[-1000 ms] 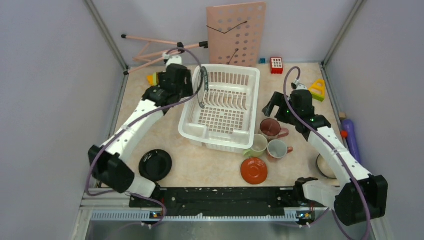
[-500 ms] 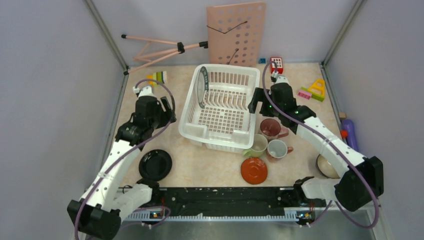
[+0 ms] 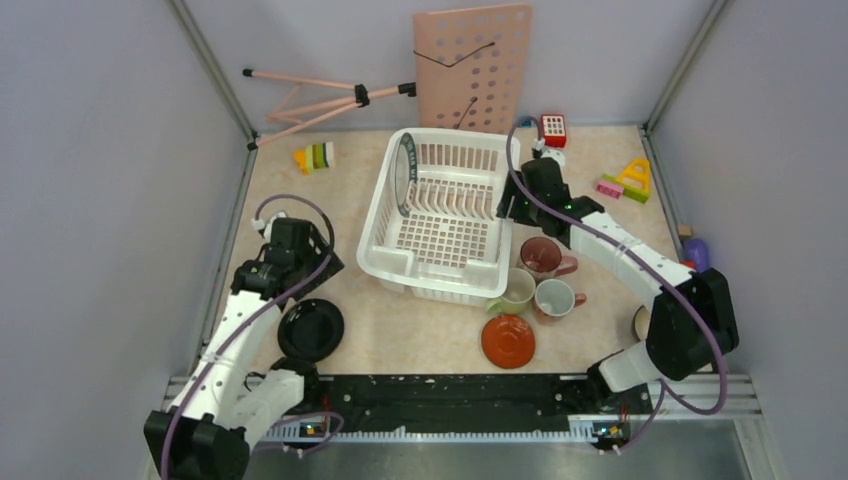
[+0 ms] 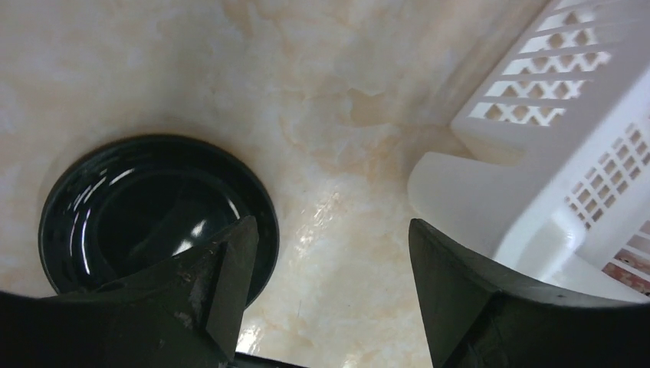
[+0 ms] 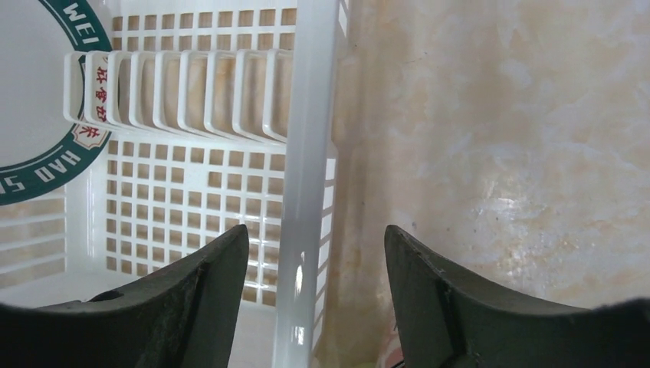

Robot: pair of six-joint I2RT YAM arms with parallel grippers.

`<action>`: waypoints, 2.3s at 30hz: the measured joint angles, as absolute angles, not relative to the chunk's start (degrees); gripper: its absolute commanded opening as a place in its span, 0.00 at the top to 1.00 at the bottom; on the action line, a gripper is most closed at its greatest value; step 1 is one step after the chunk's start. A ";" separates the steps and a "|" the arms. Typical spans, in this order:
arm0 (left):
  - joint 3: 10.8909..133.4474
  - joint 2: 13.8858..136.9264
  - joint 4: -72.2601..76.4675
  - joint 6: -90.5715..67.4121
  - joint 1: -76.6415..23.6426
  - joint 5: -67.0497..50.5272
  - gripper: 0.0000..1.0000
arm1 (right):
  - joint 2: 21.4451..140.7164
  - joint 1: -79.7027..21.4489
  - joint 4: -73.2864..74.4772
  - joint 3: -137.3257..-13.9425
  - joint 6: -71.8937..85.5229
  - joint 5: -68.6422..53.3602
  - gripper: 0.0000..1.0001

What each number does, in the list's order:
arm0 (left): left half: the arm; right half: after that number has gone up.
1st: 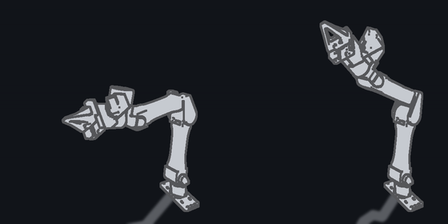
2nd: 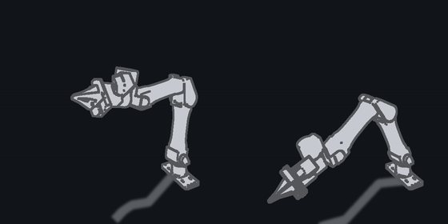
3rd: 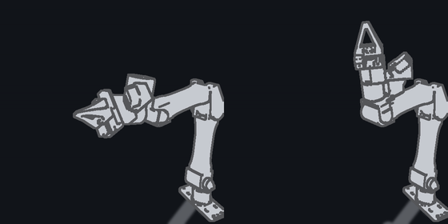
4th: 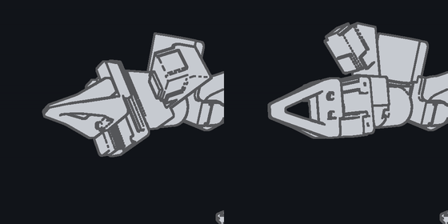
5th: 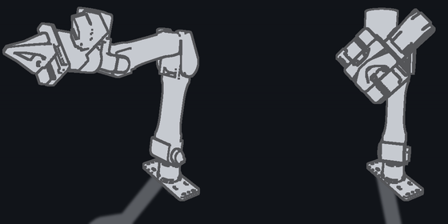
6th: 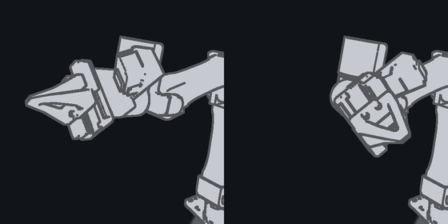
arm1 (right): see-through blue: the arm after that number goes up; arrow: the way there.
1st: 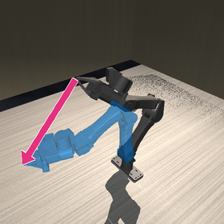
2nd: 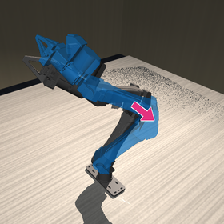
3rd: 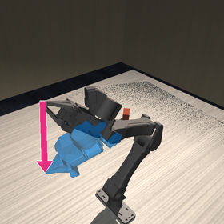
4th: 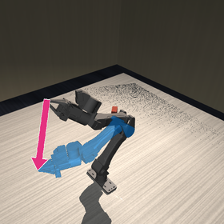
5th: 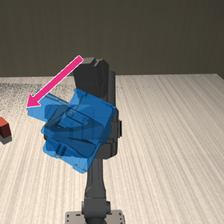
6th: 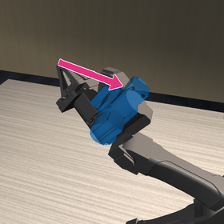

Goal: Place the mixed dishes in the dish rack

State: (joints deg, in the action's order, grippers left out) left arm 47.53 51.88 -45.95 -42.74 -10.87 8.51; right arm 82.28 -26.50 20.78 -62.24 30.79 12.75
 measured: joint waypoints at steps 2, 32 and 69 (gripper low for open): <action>46.17 52.60 -48.14 -45.89 -10.85 9.08 0.15 | 84.23 -26.50 19.42 -62.89 32.01 12.23 0.46; 36.29 70.06 -46.06 -63.53 -10.83 7.94 0.89 | 88.51 -24.47 12.86 -66.81 37.98 16.73 0.29; 40.95 61.84 -49.78 -52.07 -8.01 10.17 0.20 | 71.96 -47.90 20.93 -66.26 31.73 5.69 0.18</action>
State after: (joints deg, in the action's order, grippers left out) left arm 40.95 61.84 -49.78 -52.07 -8.01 10.17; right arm 71.96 -47.90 20.93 -66.26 31.73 5.69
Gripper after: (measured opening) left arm 0.791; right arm 0.820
